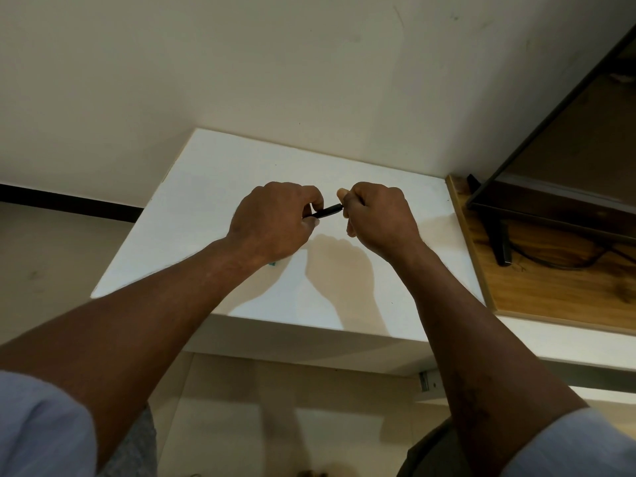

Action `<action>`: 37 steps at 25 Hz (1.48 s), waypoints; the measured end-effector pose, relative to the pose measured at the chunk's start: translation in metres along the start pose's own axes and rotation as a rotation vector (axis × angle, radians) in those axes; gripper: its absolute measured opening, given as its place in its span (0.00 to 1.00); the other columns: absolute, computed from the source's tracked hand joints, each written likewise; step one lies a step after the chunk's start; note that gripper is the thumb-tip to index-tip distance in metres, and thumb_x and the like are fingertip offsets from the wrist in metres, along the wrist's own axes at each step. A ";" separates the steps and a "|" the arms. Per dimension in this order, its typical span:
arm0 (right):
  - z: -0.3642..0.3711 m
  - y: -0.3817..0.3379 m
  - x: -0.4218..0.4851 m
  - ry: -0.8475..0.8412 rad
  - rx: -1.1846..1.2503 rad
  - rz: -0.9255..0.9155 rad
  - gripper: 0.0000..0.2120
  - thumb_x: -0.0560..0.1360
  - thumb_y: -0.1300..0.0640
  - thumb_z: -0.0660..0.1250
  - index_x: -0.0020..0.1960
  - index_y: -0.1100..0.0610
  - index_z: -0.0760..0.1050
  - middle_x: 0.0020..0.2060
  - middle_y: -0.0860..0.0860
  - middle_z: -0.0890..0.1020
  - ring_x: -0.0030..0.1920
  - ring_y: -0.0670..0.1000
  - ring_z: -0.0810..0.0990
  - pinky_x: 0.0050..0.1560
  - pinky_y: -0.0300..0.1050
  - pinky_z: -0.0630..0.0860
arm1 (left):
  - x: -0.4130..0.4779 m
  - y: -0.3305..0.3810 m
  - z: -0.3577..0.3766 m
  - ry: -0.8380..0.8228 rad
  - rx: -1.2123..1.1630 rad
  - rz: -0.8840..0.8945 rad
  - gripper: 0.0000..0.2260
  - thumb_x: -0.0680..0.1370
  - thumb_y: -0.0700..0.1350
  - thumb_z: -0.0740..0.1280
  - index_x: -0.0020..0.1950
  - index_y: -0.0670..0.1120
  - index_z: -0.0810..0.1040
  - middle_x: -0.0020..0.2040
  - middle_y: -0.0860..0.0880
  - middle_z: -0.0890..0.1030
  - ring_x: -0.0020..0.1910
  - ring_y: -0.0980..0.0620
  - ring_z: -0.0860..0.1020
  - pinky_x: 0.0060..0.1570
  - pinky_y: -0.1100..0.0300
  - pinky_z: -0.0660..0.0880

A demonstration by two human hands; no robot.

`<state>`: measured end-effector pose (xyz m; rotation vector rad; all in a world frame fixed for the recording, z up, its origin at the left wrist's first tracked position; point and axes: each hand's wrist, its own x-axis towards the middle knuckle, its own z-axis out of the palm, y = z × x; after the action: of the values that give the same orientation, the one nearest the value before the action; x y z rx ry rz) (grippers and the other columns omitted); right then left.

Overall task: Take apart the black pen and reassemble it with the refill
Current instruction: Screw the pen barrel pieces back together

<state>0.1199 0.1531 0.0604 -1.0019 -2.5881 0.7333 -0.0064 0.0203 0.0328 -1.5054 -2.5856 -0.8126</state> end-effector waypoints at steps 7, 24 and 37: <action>-0.003 0.005 0.002 0.034 0.179 0.008 0.19 0.85 0.44 0.60 0.43 0.53 0.80 0.32 0.48 0.86 0.31 0.49 0.85 0.43 0.50 0.81 | 0.001 0.001 -0.002 0.010 -0.010 -0.018 0.09 0.79 0.52 0.69 0.58 0.57 0.81 0.49 0.57 0.86 0.46 0.50 0.81 0.43 0.56 0.75; -0.006 0.007 0.003 0.011 0.328 0.043 0.05 0.81 0.56 0.67 0.48 0.55 0.80 0.37 0.48 0.88 0.34 0.49 0.87 0.34 0.37 0.76 | 0.002 0.000 -0.002 -0.002 -0.008 -0.026 0.09 0.79 0.51 0.69 0.59 0.57 0.81 0.49 0.56 0.85 0.47 0.50 0.81 0.42 0.57 0.72; 0.000 0.012 0.004 -0.039 0.333 0.041 0.08 0.81 0.55 0.63 0.47 0.56 0.78 0.35 0.48 0.88 0.34 0.49 0.86 0.38 0.43 0.75 | -0.001 0.003 -0.002 0.011 -0.021 -0.005 0.09 0.79 0.51 0.69 0.58 0.57 0.81 0.49 0.56 0.85 0.46 0.50 0.81 0.43 0.56 0.76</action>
<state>0.1236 0.1633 0.0540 -0.9439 -2.3730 1.1573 -0.0037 0.0194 0.0358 -1.4965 -2.5824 -0.8482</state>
